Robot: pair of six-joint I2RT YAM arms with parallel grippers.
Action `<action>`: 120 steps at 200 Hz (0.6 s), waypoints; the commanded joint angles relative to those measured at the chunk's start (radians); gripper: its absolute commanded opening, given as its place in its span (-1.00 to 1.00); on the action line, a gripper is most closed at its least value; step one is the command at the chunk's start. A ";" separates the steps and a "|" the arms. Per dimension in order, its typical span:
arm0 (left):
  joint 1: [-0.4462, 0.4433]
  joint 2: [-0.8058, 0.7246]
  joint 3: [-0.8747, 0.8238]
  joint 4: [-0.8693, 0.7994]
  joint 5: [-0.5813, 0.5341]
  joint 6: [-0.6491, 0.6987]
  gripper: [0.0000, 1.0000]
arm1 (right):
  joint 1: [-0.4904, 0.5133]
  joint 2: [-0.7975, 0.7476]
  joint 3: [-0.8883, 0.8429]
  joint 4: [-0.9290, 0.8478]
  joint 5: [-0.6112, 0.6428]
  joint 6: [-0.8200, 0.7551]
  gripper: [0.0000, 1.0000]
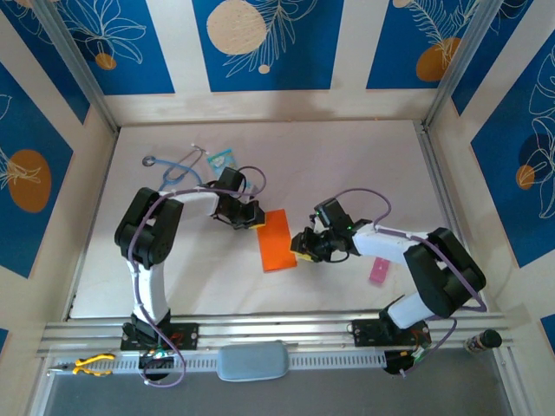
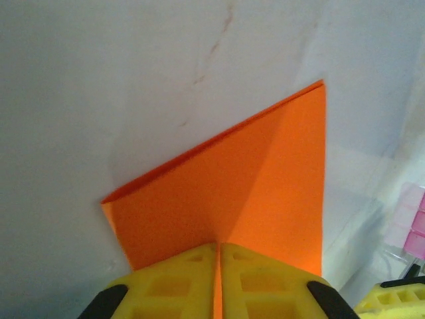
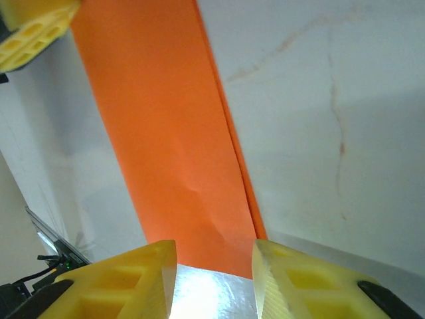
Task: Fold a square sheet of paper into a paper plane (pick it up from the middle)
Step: Fold the triangle a second time at the center of the table.
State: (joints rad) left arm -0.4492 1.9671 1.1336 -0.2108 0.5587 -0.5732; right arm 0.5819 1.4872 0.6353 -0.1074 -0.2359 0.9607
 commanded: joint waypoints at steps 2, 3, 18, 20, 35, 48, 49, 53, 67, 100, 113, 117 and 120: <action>0.019 0.019 -0.029 0.012 -0.003 0.012 -0.77 | 0.011 0.007 -0.032 0.031 -0.037 0.054 -0.29; 0.019 0.019 -0.029 0.012 -0.002 0.012 -0.77 | 0.011 0.007 -0.033 0.032 -0.039 0.055 -0.29; 0.023 0.021 -0.034 0.015 -0.003 0.013 -0.77 | 0.012 0.025 -0.035 0.044 -0.063 0.065 -0.28; 0.023 0.022 -0.034 0.016 -0.003 0.015 -0.77 | 0.012 0.027 -0.036 0.044 -0.066 0.065 -0.28; 0.025 0.023 -0.035 0.015 -0.001 0.017 -0.77 | 0.016 0.037 -0.037 0.061 -0.077 0.069 -0.28; 0.026 0.024 -0.031 0.014 -0.002 0.019 -0.77 | 0.018 0.042 -0.033 0.076 -0.089 0.070 -0.27; 0.026 0.024 -0.031 0.014 -0.002 0.018 -0.77 | 0.018 0.042 -0.032 0.076 -0.090 0.070 -0.27; 0.026 0.024 -0.029 0.015 -0.001 0.019 -0.77 | 0.017 0.043 -0.032 0.078 -0.092 0.070 -0.27; 0.027 0.027 -0.026 0.015 0.001 0.019 -0.77 | 0.018 0.044 -0.030 0.094 -0.099 0.073 -0.27; 0.027 0.030 -0.018 0.022 0.013 0.022 -0.76 | 0.018 0.067 -0.025 0.145 -0.128 0.085 -0.27; 0.028 0.035 -0.014 0.021 0.016 0.023 -0.76 | 0.018 0.077 -0.021 0.157 -0.133 0.088 -0.27; 0.027 0.036 -0.012 0.021 0.017 0.024 -0.76 | 0.019 0.080 -0.018 0.160 -0.133 0.087 -0.27; 0.028 0.038 -0.010 0.022 0.018 0.024 -0.76 | 0.017 0.080 -0.019 0.162 -0.132 0.087 -0.27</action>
State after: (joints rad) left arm -0.4374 1.9678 1.1217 -0.1844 0.5793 -0.5724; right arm 0.5938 1.5467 0.6083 0.0212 -0.3264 1.0313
